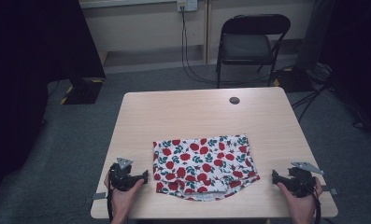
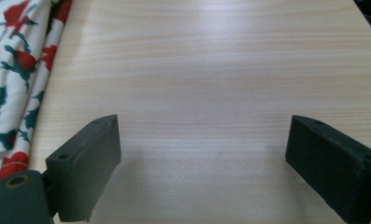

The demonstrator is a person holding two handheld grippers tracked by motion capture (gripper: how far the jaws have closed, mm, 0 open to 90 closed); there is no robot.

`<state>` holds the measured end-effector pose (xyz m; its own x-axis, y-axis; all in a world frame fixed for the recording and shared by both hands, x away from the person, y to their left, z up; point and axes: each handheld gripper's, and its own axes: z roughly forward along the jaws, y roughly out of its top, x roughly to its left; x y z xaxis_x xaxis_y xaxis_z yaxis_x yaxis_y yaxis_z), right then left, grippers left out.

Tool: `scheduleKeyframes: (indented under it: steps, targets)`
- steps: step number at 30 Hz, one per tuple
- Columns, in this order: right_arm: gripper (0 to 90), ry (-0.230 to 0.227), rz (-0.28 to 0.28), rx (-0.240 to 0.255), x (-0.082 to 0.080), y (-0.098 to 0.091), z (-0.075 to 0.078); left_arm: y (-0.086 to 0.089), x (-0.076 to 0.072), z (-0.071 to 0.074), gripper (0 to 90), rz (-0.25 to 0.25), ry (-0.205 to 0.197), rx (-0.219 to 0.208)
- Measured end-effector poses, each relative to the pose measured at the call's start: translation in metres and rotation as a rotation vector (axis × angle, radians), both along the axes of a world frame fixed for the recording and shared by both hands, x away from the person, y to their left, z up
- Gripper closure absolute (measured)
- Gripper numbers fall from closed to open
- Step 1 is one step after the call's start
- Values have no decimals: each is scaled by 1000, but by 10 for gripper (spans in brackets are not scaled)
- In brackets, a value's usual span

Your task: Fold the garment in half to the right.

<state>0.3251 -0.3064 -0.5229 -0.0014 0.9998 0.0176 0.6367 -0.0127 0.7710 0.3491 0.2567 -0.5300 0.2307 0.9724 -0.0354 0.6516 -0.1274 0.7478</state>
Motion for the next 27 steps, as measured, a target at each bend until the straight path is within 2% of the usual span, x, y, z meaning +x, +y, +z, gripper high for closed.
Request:
scheduleKeyframes:
  steps: [2, 7, 9, 19, 27]
  targets:
    - [99, -12, 10, 5, -2, 1, 3, 0, -1, 2, 50, -4, 3, -14]
    - [105, -35, 43, 13, -4, 9, 10, -4, -3, 11, 51, -20, -29, -37]
    - [125, -47, 65, 16, -5, 15, 14, -7, -1, 14, 51, -32, -38, -28]
    - [156, -98, 211, 16, -9, 70, 32, -16, 5, 24, 51, -75, -39, -52]
    - [156, -125, 309, 28, -5, 113, 41, -18, 7, 31, 69, -109, -27, -51]
